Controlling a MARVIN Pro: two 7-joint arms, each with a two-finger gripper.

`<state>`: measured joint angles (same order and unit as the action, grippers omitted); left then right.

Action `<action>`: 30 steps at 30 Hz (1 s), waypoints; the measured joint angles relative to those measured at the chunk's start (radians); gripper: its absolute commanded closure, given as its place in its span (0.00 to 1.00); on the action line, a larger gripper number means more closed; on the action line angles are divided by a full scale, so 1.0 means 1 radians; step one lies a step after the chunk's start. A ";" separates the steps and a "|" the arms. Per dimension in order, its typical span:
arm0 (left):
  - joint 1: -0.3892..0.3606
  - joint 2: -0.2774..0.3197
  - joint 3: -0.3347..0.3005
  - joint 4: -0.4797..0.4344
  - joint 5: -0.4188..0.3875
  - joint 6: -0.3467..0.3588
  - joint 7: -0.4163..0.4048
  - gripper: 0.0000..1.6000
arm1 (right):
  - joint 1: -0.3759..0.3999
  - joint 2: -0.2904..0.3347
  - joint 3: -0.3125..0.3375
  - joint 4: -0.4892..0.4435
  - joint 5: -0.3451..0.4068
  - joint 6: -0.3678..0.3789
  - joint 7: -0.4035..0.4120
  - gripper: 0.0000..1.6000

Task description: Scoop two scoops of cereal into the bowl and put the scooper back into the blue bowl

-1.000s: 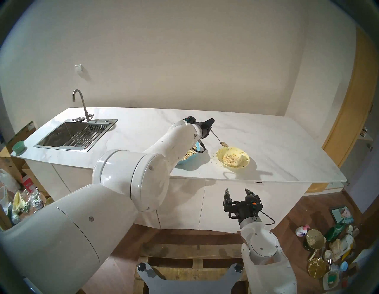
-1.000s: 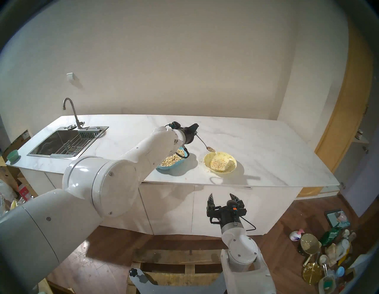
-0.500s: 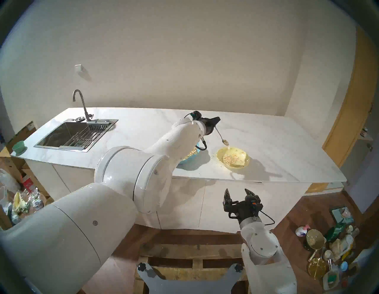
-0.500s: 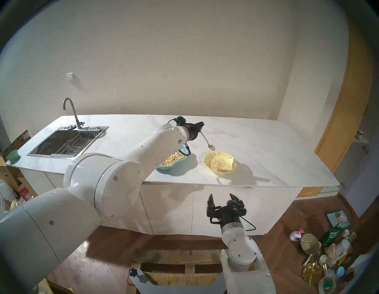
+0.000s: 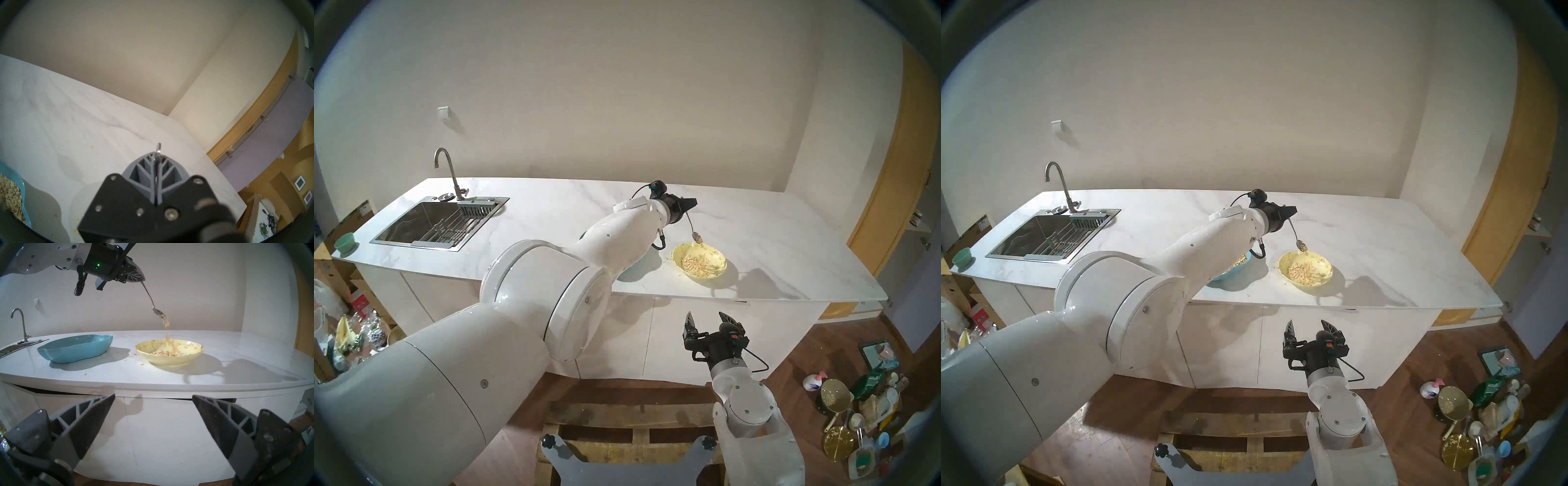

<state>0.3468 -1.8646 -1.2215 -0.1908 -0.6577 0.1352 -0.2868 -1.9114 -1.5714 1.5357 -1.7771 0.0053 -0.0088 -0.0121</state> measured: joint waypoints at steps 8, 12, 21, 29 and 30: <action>-0.010 -0.007 0.051 0.001 0.021 -0.037 -0.010 1.00 | 0.000 0.000 0.000 0.000 0.000 0.000 0.000 0.00; -0.018 -0.009 0.060 0.004 0.030 -0.048 -0.012 1.00 | 0.000 0.000 0.000 0.000 0.000 0.000 0.000 0.00; -0.033 -0.016 0.084 0.016 0.052 -0.064 -0.011 1.00 | 0.000 0.000 0.000 0.000 0.000 0.000 0.000 0.00; -0.043 -0.027 0.036 0.034 0.038 -0.053 0.000 1.00 | 0.000 0.000 0.000 0.000 0.000 0.000 0.000 0.00; -0.044 -0.027 0.024 0.035 0.035 -0.051 0.002 1.00 | 0.000 0.000 0.000 0.000 0.000 0.000 0.000 0.00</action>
<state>0.3031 -1.8919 -1.1972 -0.1556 -0.6231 0.0840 -0.2846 -1.9115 -1.5714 1.5357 -1.7775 0.0054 -0.0088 -0.0120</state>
